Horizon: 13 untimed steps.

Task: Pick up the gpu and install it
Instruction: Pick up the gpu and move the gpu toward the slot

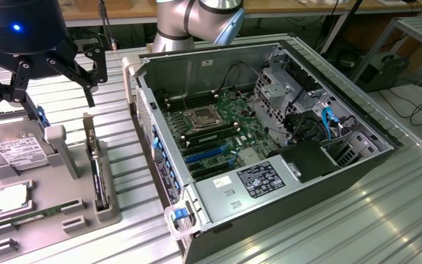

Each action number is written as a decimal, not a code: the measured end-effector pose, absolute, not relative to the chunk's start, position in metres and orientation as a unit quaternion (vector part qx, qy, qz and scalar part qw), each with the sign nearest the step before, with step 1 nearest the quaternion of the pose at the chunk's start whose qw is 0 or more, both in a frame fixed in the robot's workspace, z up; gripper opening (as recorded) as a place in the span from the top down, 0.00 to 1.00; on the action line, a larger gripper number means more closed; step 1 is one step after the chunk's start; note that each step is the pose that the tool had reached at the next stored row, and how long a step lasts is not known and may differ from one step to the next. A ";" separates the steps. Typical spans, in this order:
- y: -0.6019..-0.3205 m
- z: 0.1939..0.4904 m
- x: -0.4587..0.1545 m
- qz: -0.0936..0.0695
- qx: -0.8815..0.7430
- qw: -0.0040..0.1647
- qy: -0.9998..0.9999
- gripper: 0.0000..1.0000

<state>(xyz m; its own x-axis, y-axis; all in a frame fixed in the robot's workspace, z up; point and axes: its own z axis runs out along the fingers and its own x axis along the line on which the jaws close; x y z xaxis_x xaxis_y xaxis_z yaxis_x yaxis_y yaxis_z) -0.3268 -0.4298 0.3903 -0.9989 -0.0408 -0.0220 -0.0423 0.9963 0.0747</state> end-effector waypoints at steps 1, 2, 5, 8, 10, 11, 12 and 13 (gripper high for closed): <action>-0.430 0.390 -0.327 0.038 -0.022 0.010 0.999 0.22; -0.430 0.390 -0.327 0.038 -0.025 0.010 0.999 0.22; -0.430 0.389 -0.327 0.036 -0.035 0.009 0.999 0.22; -0.430 0.387 -0.327 0.036 -0.037 0.009 0.999 0.22; -0.431 0.386 -0.327 0.036 -0.037 0.009 0.999 0.22; -0.431 0.385 -0.327 0.036 -0.037 0.009 0.999 0.22; -0.431 0.385 -0.327 0.036 -0.037 0.009 0.999 0.22; -0.431 0.384 -0.327 0.036 -0.037 0.009 0.999 0.22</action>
